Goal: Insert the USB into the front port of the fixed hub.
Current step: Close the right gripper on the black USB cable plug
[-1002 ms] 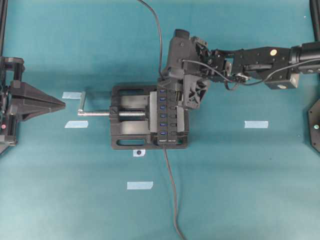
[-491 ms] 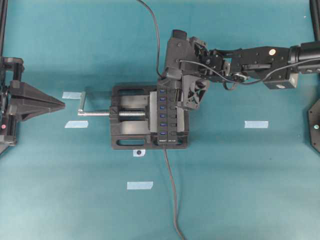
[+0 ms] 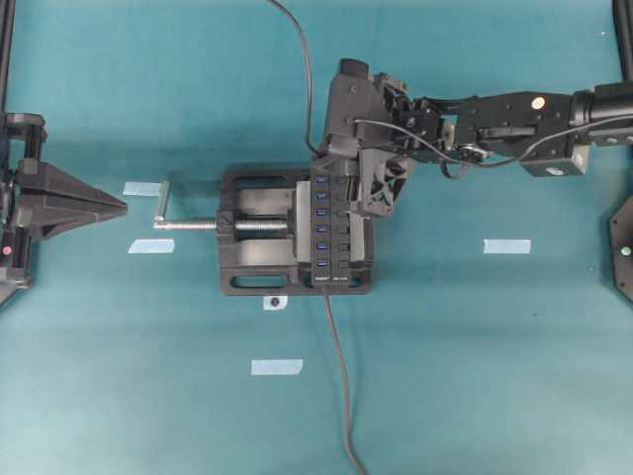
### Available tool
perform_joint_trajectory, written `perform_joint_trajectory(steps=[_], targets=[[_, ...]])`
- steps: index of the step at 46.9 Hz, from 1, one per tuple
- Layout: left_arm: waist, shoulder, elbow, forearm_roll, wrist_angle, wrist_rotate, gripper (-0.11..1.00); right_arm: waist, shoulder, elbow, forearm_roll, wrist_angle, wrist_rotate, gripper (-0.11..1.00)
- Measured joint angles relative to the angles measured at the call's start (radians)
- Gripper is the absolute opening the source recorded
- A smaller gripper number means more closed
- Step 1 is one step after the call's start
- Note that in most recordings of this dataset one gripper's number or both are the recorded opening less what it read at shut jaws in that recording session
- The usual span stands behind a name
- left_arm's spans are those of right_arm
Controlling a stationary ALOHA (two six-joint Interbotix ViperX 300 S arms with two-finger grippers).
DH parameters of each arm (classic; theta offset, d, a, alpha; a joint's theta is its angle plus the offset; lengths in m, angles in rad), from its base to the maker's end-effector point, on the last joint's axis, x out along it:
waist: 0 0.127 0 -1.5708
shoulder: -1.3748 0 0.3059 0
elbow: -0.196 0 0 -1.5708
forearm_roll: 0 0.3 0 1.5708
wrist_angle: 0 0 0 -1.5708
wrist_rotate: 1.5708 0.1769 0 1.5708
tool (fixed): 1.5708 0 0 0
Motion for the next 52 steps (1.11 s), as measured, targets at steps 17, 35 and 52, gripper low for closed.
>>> perform_joint_trajectory(steps=[17, 35, 52], targets=[[0.000, 0.000, 0.002, -0.002, 0.000, 0.000, 0.00, 0.002, 0.000, 0.000, 0.002, 0.002, 0.000, 0.06], [0.000, 0.000, 0.000, -0.002, 0.000, 0.000, 0.00, 0.012, -0.015, 0.000, 0.005, 0.002, -0.002, 0.06], [0.000, 0.000, 0.002, -0.002, 0.000, -0.002, 0.00, 0.015, -0.061, 0.000, 0.006, 0.048, 0.000, 0.06]])
